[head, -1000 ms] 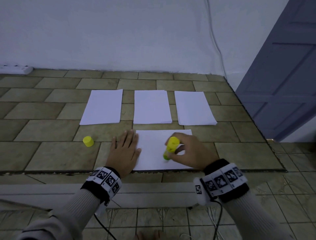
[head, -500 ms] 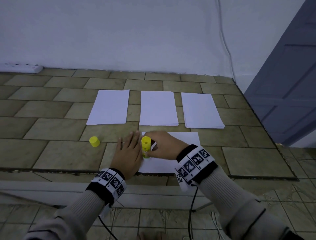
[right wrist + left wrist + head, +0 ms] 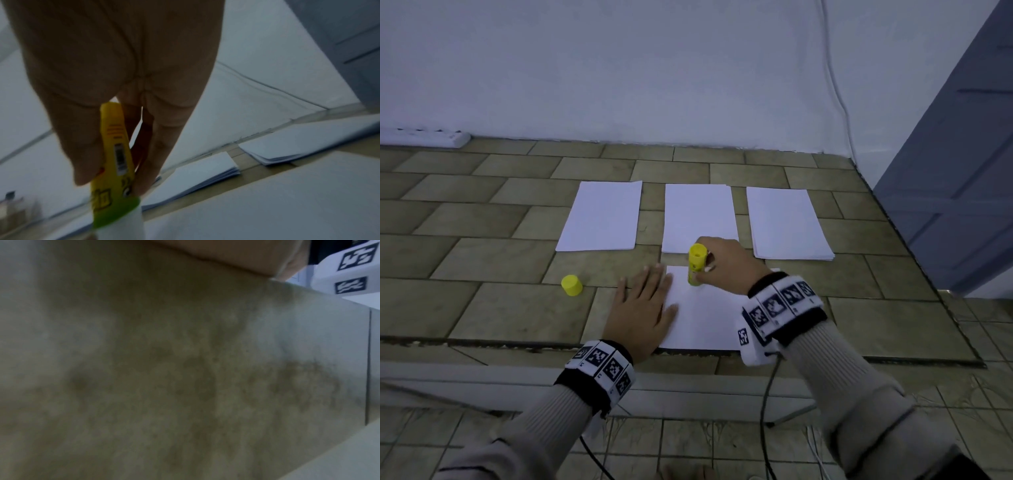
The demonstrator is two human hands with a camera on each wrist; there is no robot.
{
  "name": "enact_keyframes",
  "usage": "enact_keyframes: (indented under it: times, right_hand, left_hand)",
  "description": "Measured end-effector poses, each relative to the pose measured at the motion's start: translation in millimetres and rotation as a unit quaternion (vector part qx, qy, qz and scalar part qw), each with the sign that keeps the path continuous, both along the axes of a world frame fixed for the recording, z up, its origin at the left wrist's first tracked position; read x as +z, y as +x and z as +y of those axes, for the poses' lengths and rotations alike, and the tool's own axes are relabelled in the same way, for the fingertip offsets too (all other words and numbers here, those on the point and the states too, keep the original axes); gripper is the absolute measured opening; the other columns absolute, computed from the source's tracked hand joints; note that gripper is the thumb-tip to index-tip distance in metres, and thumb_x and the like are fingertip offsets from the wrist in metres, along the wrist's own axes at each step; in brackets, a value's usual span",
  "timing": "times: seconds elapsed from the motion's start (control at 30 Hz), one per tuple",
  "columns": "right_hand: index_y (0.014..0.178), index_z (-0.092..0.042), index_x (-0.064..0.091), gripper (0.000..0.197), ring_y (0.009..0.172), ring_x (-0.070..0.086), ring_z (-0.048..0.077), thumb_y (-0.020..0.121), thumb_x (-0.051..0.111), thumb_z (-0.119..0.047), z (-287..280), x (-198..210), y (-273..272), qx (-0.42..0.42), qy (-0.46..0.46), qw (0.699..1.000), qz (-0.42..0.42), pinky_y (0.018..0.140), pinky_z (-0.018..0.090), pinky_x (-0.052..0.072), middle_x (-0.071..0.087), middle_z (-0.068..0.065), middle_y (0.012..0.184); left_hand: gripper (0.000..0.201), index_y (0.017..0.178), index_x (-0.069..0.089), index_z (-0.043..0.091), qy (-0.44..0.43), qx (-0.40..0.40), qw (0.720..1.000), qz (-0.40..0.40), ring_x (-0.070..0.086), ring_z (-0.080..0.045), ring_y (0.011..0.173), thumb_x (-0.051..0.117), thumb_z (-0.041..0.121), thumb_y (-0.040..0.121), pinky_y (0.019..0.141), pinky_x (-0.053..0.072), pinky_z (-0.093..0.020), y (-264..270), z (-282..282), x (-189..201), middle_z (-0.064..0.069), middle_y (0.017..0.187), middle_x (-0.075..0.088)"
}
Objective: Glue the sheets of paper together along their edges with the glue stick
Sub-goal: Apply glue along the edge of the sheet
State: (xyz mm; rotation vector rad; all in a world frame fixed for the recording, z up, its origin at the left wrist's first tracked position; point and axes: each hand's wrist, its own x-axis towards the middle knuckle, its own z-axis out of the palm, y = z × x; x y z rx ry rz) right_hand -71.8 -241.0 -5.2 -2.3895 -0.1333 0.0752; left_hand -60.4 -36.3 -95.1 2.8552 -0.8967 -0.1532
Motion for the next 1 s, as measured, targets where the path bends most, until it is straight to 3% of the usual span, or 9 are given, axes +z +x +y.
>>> enact_keyframes:
  times: [0.13,0.4,0.6,0.73,0.87,1.0]
  right_hand:
    - [0.088,-0.007,0.064,0.016,0.086,0.065,0.016,0.076,0.075,-0.008,-18,-2,-45,0.022,0.081,0.996,0.001,0.075,0.026,0.055,0.069,0.005,0.096]
    - [0.093,-0.011,0.067,0.019,0.084,0.063,0.011,0.076,0.076,-0.013,-27,-8,-89,0.033,0.103,0.994,0.022,0.072,0.027,0.057,0.067,-0.002,0.095]
    - [0.092,-0.008,0.065,0.017,0.085,0.063,0.012,0.077,0.073,-0.006,-29,-6,-68,0.026,0.095,0.995,0.006,0.074,0.026,0.057,0.067,0.003,0.097]
    - [0.087,-0.005,0.063,0.016,0.083,0.065,0.014,0.075,0.073,-0.001,-37,-4,-37,0.009,0.075,0.997,-0.004,0.073,0.019,0.054,0.070,0.008,0.092]
    - [0.084,-0.007,0.061,0.016,0.085,0.065,0.023,0.073,0.072,-0.005,-46,-5,-9,-0.032,0.025,0.999,-0.008,0.078,0.032,0.052,0.069,0.009,0.087]
    - [0.086,-0.006,0.061,0.017,0.089,0.065,0.025,0.073,0.072,-0.005,-47,-4,0,-0.040,0.027,0.999,-0.002,0.083,0.035,0.052,0.069,0.009,0.093]
  left_hand:
    - [0.113,0.156,-0.001,0.023,0.034,0.004,0.999,-0.001,-0.011,-0.018,0.150,-0.012,0.091,0.066,0.119,-0.007,-0.051,-2,-2,2,0.004,0.162,-0.013]
    - [0.120,0.156,-0.001,0.021,0.049,0.001,0.999,-0.012,-0.013,-0.018,0.150,-0.008,0.095,0.062,0.118,-0.008,-0.050,-1,-2,2,0.002,0.163,-0.012]
    - [0.120,0.156,0.003,0.021,0.031,0.000,0.999,-0.014,-0.010,-0.019,0.150,-0.004,0.096,0.063,0.118,-0.007,-0.051,-1,-2,-1,0.001,0.164,-0.008]
    - [0.122,0.156,0.001,0.021,0.043,0.004,0.999,-0.012,-0.011,-0.018,0.150,-0.008,0.096,0.061,0.118,-0.008,-0.051,-2,-1,1,0.001,0.163,-0.009]
    - [0.123,0.156,0.002,0.020,0.042,0.004,0.999,-0.009,-0.011,-0.019,0.150,-0.009,0.096,0.060,0.119,-0.007,-0.051,-2,-2,3,0.002,0.163,-0.009]
    - [0.122,0.156,-0.001,0.020,0.049,0.006,0.999,-0.008,-0.013,-0.018,0.150,-0.009,0.096,0.060,0.120,-0.007,-0.051,-2,-2,3,0.001,0.163,-0.011]
